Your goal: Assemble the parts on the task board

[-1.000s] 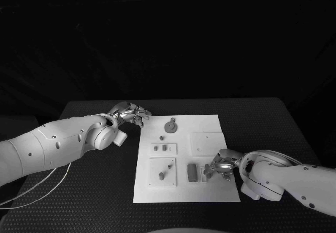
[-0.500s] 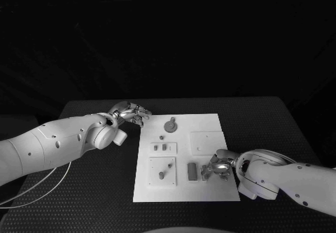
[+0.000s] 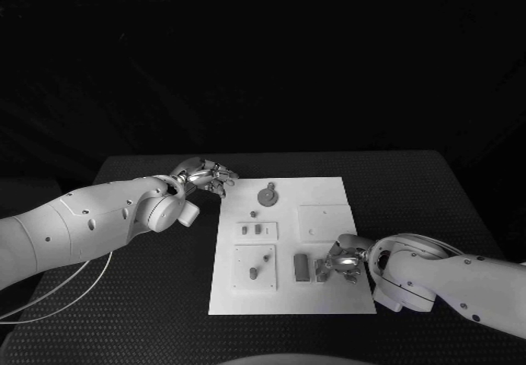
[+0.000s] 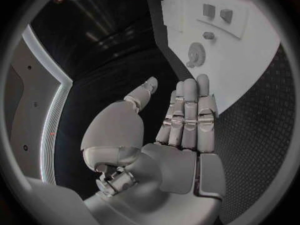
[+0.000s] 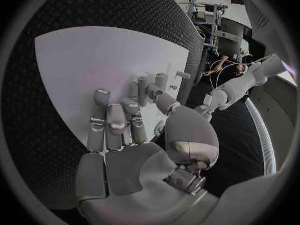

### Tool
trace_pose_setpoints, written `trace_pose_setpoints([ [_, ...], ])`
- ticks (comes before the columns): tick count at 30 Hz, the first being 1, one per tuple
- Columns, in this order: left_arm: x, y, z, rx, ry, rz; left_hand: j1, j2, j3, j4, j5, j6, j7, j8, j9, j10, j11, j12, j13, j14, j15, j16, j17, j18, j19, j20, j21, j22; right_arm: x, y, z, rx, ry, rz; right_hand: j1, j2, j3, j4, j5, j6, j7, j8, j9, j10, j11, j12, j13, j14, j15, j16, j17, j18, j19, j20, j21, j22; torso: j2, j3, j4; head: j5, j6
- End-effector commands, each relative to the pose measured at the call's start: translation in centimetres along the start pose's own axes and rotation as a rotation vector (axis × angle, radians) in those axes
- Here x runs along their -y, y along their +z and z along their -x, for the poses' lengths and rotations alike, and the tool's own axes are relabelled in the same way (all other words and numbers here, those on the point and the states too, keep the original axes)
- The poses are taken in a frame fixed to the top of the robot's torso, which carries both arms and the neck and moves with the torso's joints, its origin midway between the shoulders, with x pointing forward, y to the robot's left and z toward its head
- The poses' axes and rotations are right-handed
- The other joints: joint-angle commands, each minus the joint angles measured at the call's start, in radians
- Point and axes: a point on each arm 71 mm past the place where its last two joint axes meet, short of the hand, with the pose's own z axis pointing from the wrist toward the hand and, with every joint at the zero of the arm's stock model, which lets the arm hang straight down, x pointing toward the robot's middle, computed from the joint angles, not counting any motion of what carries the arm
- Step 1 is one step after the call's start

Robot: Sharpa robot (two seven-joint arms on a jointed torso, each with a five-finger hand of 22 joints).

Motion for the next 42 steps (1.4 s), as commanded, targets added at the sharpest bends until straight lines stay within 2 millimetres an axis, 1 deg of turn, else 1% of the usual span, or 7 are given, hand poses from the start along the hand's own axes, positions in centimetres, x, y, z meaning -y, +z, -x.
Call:
trace_pose_setpoints([
  [1,0.17,0.05,-0.22,-0.016,-0.008,-0.007,-0.009,0.002,-0.001,0.007,-0.004,0.006,-0.001,0.003,0.000,-0.003,0.001,0.002,0.001,0.004,-0.002,-0.003,0.002,0.019,0.009,-0.001,-0.005,0.001,-0.10,0.18,-0.21,-0.007,-0.016,0.015,0.034,0.038,0.006,0.002,0.007,0.004,0.001,0.002,-0.001,0.007,-0.002,0.005,0.001,-0.001,-0.004,0.003,0.000,0.005,0.000,0.000,0.005,0.021,0.000,-0.0001,0.0000,0.000,0.001],
  [8,0.16,0.05,-0.20,-0.016,-0.008,-0.006,-0.009,0.002,-0.001,0.007,-0.004,0.006,0.000,0.003,0.000,-0.003,0.001,0.002,0.001,0.004,-0.002,-0.003,0.002,0.019,0.009,-0.001,-0.005,0.002,-0.10,0.43,-0.40,-0.028,-0.022,0.012,0.030,0.033,0.006,0.003,0.006,0.002,0.002,0.001,-0.002,0.005,-0.001,0.004,0.001,-0.004,-0.004,0.002,-0.004,0.005,-0.001,0.000,0.006,0.021,0.000,-0.0002,0.0001,0.002,0.001],
  [15,0.15,0.05,-0.19,-0.016,-0.008,-0.006,-0.009,0.002,-0.001,0.007,-0.004,0.005,0.000,0.003,0.000,-0.003,0.001,0.002,0.001,0.004,-0.002,-0.004,0.002,0.019,0.009,-0.001,-0.006,0.002,-0.22,0.48,-0.56,-0.040,-0.015,0.020,0.009,0.015,0.002,0.006,0.006,-0.006,0.006,-0.005,-0.008,-0.004,0.004,0.000,0.000,-0.023,-0.002,-0.004,-0.026,0.005,-0.007,0.005,0.003,0.019,0.000,-0.0004,0.0000,0.003,0.002],
  [25,0.16,0.05,-0.22,-0.017,-0.008,-0.006,-0.009,0.002,-0.001,0.008,-0.004,0.005,0.000,0.003,0.000,-0.003,0.002,0.002,0.002,0.004,-0.002,-0.004,0.002,0.019,0.009,-0.001,-0.006,0.002,-0.21,0.50,-0.63,-0.047,-0.015,0.020,-0.003,0.006,0.001,0.009,0.006,-0.008,0.008,-0.006,-0.011,-0.006,0.005,-0.002,-0.001,-0.028,-0.001,-0.005,-0.031,0.005,-0.008,0.007,0.001,0.018,0.000,-0.0006,-0.0006,0.003,0.001],
  [34,0.13,0.03,-0.16,-0.016,-0.008,-0.005,-0.009,0.001,-0.001,0.008,-0.004,0.005,0.000,0.003,0.000,-0.003,0.002,0.002,0.002,0.004,-0.002,-0.004,0.003,0.019,0.009,-0.001,-0.006,0.003,-0.29,0.53,-0.70,-0.052,-0.012,0.025,-0.041,-0.061,0.007,0.046,0.007,-0.014,0.011,-0.010,-0.019,-0.012,0.008,-0.004,-0.004,-0.032,0.001,-0.009,-0.032,0.005,-0.004,0.009,-0.004,0.015,0.000,0.0003,-0.0007,0.003,-0.001],
  [35,0.14,0.04,-0.18,-0.016,-0.008,-0.005,-0.009,0.001,-0.001,0.008,-0.004,0.005,0.000,0.003,0.000,-0.003,0.002,0.002,0.002,0.004,-0.002,-0.004,0.003,0.019,0.009,-0.001,-0.006,0.003,-0.30,0.52,-0.73,-0.056,-0.014,0.026,-0.048,-0.078,0.009,0.057,0.007,-0.016,0.012,-0.011,-0.021,-0.014,0.009,-0.005,-0.005,-0.033,0.002,-0.010,-0.032,0.005,-0.005,0.009,-0.006,0.015,0.000,0.0002,-0.0010,0.003,-0.001],
  [42,0.14,0.04,-0.16,-0.015,-0.008,-0.005,-0.009,0.001,-0.001,0.008,-0.004,0.004,0.000,0.003,0.000,-0.004,0.002,0.002,0.002,0.004,-0.002,-0.004,0.003,0.019,0.009,-0.001,-0.007,0.003,-0.28,0.54,-0.74,-0.059,-0.016,0.030,-0.078,-0.134,0.017,0.112,0.006,-0.021,0.014,-0.011,-0.025,-0.020,0.011,-0.005,-0.007,-0.037,0.004,-0.014,-0.032,0.005,-0.008,0.010,-0.012,0.016,0.000,-0.0001,-0.0008,0.003,-0.002],
])
